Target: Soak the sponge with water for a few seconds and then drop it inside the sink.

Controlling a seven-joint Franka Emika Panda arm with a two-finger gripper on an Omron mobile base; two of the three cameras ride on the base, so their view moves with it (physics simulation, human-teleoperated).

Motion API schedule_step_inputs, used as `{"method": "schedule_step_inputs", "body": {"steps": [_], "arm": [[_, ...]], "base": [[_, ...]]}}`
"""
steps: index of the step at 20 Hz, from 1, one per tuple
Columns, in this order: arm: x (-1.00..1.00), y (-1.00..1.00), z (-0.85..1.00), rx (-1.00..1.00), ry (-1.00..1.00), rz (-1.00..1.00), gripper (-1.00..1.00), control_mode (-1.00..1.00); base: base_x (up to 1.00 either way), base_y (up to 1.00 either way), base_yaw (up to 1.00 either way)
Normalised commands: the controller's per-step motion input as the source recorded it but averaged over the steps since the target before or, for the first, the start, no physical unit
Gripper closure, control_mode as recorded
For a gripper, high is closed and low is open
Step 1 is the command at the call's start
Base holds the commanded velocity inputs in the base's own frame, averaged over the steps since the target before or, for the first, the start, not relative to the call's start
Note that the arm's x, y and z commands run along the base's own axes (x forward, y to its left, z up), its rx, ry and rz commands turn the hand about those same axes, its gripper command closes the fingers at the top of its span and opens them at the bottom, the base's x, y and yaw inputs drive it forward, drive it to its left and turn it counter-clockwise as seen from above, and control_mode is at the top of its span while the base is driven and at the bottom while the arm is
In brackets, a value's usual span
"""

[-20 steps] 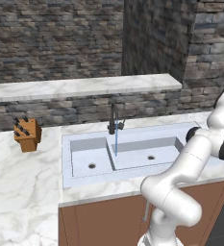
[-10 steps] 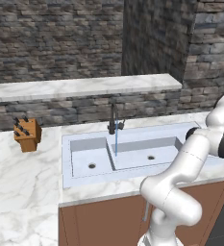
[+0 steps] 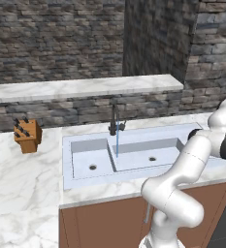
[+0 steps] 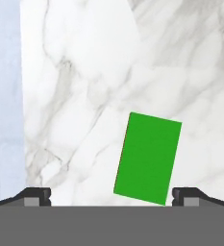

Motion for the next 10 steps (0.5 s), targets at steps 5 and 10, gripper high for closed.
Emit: {"method": "schedule_step_inputs", "body": {"steps": [5, 10], "arm": [[0.00, -0.11, 0.00, 0.06, 0.00, 0.00, -1.00, -1.00], [0.00, -0.25, -0.03, 0.04, 0.00, 0.00, -1.00, -1.00]], "base": [[0.00, 0.00, 0.00], [0.00, 0.00, 0.00]]}}
